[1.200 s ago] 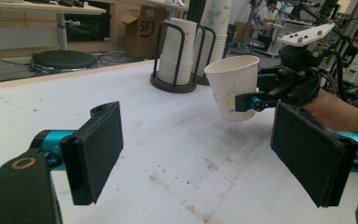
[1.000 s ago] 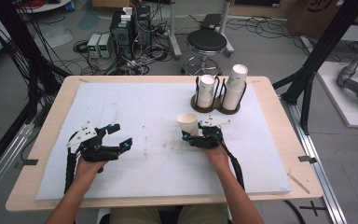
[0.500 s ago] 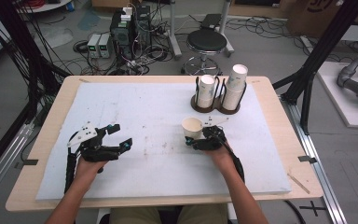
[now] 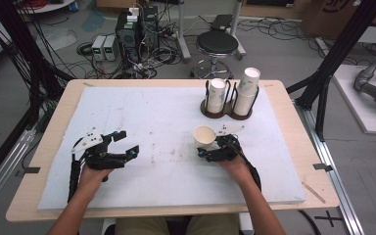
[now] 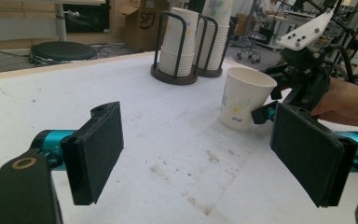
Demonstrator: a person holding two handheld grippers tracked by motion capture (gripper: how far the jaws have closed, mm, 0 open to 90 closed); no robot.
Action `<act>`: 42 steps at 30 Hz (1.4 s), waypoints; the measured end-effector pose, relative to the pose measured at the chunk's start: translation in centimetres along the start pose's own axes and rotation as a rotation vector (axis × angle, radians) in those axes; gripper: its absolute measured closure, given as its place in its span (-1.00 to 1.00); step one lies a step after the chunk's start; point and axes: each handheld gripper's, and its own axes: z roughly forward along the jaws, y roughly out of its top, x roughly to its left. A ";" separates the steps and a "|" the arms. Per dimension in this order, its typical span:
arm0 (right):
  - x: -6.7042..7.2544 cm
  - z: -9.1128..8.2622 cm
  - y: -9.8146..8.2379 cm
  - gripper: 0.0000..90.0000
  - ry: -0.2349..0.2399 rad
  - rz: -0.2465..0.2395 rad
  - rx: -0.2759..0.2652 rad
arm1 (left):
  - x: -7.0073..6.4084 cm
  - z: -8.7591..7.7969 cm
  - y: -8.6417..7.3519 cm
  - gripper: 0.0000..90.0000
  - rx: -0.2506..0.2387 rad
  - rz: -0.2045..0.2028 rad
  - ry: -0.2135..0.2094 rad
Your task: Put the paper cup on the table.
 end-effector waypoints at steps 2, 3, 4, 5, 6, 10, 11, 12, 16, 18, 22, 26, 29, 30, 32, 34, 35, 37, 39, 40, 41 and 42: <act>0.0 -0.5 -0.2 -0.55 0.002 -0.006 0.007 | 0.1 0.0 0.0 -0.62 -0.002 0.000 -0.002; 0.0 -0.8 -0.3 -0.56 0.002 -0.004 0.011 | 0.1 0.0 0.0 -0.62 -0.004 -0.003 0.000; -0.1 -1.1 -0.4 -0.55 0.001 -0.001 0.014 | 0.1 -0.1 0.0 -0.61 -0.003 -0.004 0.000; -0.1 -1.5 -0.6 -0.56 0.004 0.001 0.013 | 0.1 -0.1 0.0 -0.61 -0.005 -0.005 0.001; -0.2 -1.9 -0.8 -0.56 0.007 -0.003 0.009 | 0.1 -0.2 0.1 -0.62 -0.005 -0.004 0.002; -0.5 -3.7 -1.9 -0.56 0.012 0.005 -0.005 | 0.2 -0.3 0.1 -0.62 -0.008 -0.011 0.007; -0.5 -4.1 -2.1 -0.55 0.013 0.008 -0.010 | 0.2 -0.3 0.1 -0.62 -0.012 -0.011 0.010; -0.6 -4.6 -2.4 -0.55 0.011 0.006 -0.021 | 0.2 -0.4 0.1 -0.62 -0.013 -0.011 0.010; -0.6 -7.1 -3.2 -0.55 0.000 0.007 -0.072 | 0.4 -0.7 0.3 -0.62 -0.027 -0.010 0.010; -0.7 -8.3 -3.7 -0.56 -0.007 0.020 -0.113 | 0.5 -0.9 0.4 -0.62 -0.037 -0.018 0.013; -0.9 -10.5 -4.7 -0.55 -0.030 0.031 -0.212 | 0.7 -1.3 0.4 -0.62 -0.046 -0.024 0.023; -0.9 -12.3 -5.5 -0.55 -0.056 0.032 -0.307 | 0.8 -1.4 0.4 -0.62 -0.049 -0.028 0.030; -1.0 -13.2 -5.8 -0.55 -0.084 0.046 -0.330 | 0.7 -1.5 0.4 -0.62 -0.046 -0.024 0.029; -1.0 -13.3 -5.9 -0.55 -0.090 0.046 -0.338 | 0.7 -1.5 0.4 -0.62 -0.049 -0.023 0.028; -1.0 -13.5 -6.0 -0.55 -0.097 0.050 -0.337 | 0.6 -1.5 0.4 -0.62 -0.047 -0.016 0.027; -1.0 -13.6 -6.0 -0.55 -0.104 0.044 -0.342 | 0.5 -1.6 0.4 -0.62 -0.048 -0.015 0.026; -0.9 -13.7 -5.9 -0.55 -0.102 0.047 -0.338 | 0.4 -1.7 0.4 -0.62 -0.047 -0.015 0.025; -0.8 -13.8 -5.8 -0.55 -0.107 0.045 -0.341 | 0.3 -1.8 0.3 -0.62 -0.052 -0.016 0.025; -0.6 -13.9 -5.7 -0.55 -0.105 0.049 -0.344 | 0.1 -2.0 0.4 -0.62 -0.054 -0.009 0.022; -0.6 -14.0 -5.7 -0.55 -0.107 0.046 -0.347 | 0.1 -2.0 0.4 -0.62 -0.056 -0.007 0.017; -0.5 -14.0 -5.6 -0.55 -0.103 0.050 -0.346 | 0.0 -2.1 0.4 -0.62 -0.058 -0.004 0.020; -0.5 -14.0 -5.6 -0.55 -0.104 0.048 -0.351 | 0.0 -2.1 0.4 -0.62 -0.057 -0.002 0.020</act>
